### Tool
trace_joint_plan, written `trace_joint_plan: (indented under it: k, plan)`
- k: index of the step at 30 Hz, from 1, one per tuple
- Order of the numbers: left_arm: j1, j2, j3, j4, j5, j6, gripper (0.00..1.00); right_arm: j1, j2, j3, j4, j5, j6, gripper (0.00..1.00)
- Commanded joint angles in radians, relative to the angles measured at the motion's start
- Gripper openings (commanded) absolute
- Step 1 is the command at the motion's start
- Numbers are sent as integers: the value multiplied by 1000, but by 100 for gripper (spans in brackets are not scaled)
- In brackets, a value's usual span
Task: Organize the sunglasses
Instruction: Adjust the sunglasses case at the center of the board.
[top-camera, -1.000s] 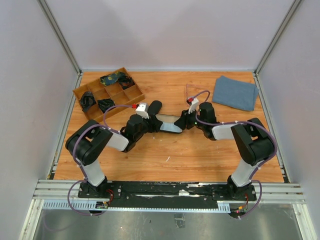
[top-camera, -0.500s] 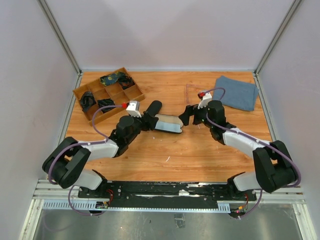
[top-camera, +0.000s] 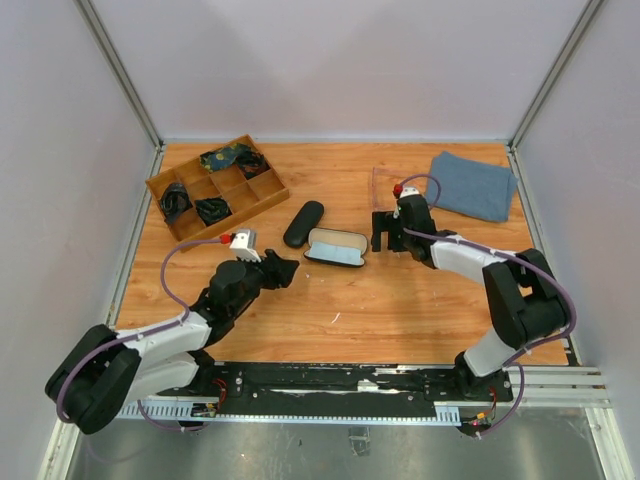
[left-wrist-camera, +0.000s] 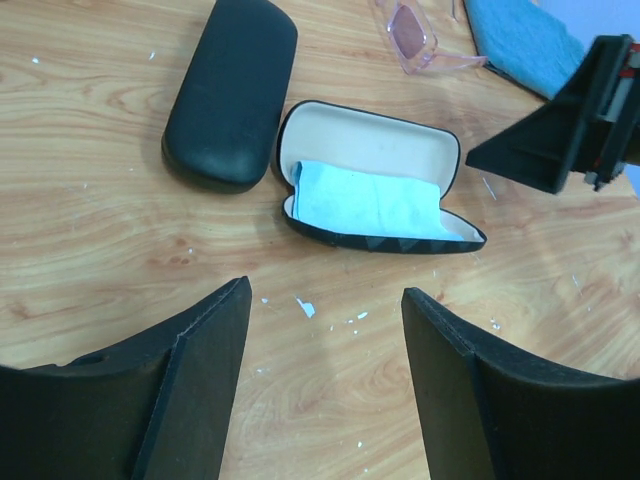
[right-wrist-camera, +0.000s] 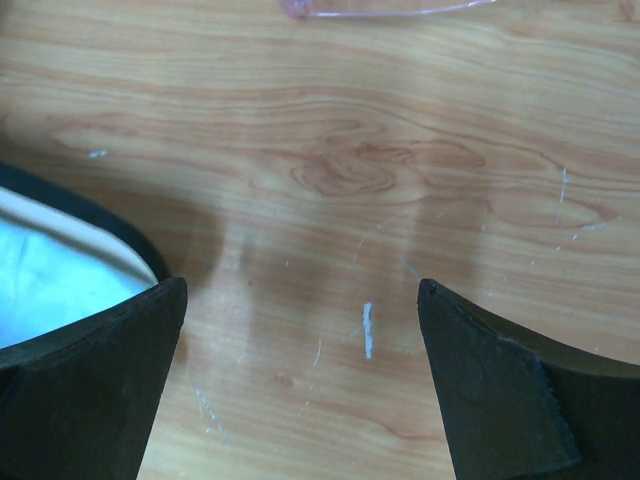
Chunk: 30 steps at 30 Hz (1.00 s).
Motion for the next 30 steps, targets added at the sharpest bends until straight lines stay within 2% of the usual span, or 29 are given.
trace_joint_plan:
  k: [1,11,19,30]
  plan:
    - [8,-97,-35,-63,-26,-6,68,-11,70,87,-66,83,-3,98]
    - [8,-194,-61,-140,-55,5,70,-16,196,189,-49,6,-71,98]
    - [8,-183,-66,-131,-56,6,70,-9,164,109,40,-94,-82,98]
    - [7,-223,-86,-146,-55,-1,70,46,75,1,101,-116,-90,98]
